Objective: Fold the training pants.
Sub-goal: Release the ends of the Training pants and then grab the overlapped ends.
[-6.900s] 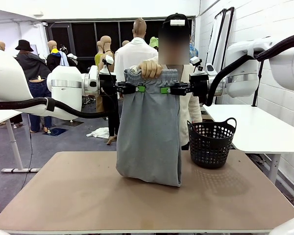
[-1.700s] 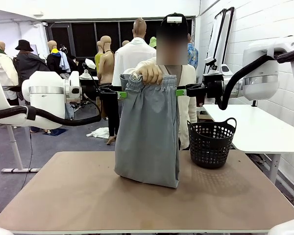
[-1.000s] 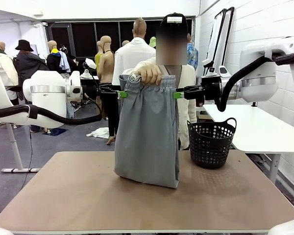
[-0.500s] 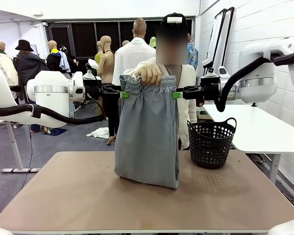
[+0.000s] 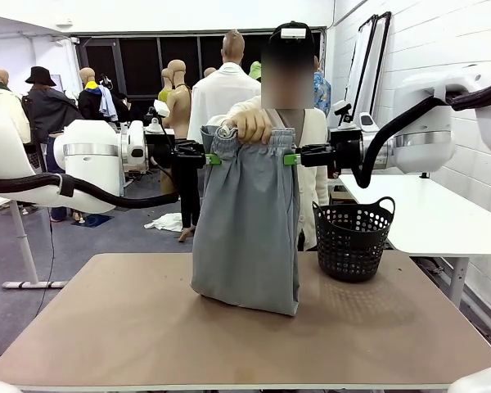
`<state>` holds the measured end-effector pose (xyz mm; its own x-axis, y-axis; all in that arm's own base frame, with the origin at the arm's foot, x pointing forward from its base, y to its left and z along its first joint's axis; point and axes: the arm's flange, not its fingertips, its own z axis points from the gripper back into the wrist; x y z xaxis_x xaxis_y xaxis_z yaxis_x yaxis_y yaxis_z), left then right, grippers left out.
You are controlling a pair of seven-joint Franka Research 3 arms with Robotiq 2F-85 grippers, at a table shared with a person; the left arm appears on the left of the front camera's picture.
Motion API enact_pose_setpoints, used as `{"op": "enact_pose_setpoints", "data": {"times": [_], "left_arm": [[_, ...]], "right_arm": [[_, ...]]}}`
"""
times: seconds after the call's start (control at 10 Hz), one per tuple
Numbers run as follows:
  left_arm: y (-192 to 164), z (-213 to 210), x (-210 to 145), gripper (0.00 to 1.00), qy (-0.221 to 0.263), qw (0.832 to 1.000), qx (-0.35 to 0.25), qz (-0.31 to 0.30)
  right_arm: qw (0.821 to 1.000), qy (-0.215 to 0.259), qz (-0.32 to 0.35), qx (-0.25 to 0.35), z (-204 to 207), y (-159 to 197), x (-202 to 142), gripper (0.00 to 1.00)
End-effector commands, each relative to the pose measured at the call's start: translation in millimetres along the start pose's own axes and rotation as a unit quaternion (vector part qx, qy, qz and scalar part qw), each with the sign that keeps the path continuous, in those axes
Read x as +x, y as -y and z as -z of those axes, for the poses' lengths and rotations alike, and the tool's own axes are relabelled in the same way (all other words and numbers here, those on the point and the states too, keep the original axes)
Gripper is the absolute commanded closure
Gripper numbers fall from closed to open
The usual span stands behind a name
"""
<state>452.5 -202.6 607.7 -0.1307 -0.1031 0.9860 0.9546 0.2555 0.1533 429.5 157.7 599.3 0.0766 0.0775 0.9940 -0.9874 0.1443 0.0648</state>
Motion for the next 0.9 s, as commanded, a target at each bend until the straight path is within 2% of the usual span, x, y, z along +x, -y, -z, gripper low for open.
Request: {"op": "enact_pose_setpoints", "data": {"times": [0.0,0.3,0.8], "left_arm": [[-6,5,6,0.0,0.008,1.0,-0.015,-0.005],[-7,10,8,0.0,0.001,0.999,-0.045,-0.001],[-8,6,7,0.0,0.001,0.995,-0.101,0.009]], "right_arm": [[1.0,0.005,0.002,0.02,7,1,1,0.0],[0.998,0.004,0.026,0.059,1,-1,-3,0.0],[0.995,-0.005,0.035,0.09,-5,-2,-5,0.0]]}}
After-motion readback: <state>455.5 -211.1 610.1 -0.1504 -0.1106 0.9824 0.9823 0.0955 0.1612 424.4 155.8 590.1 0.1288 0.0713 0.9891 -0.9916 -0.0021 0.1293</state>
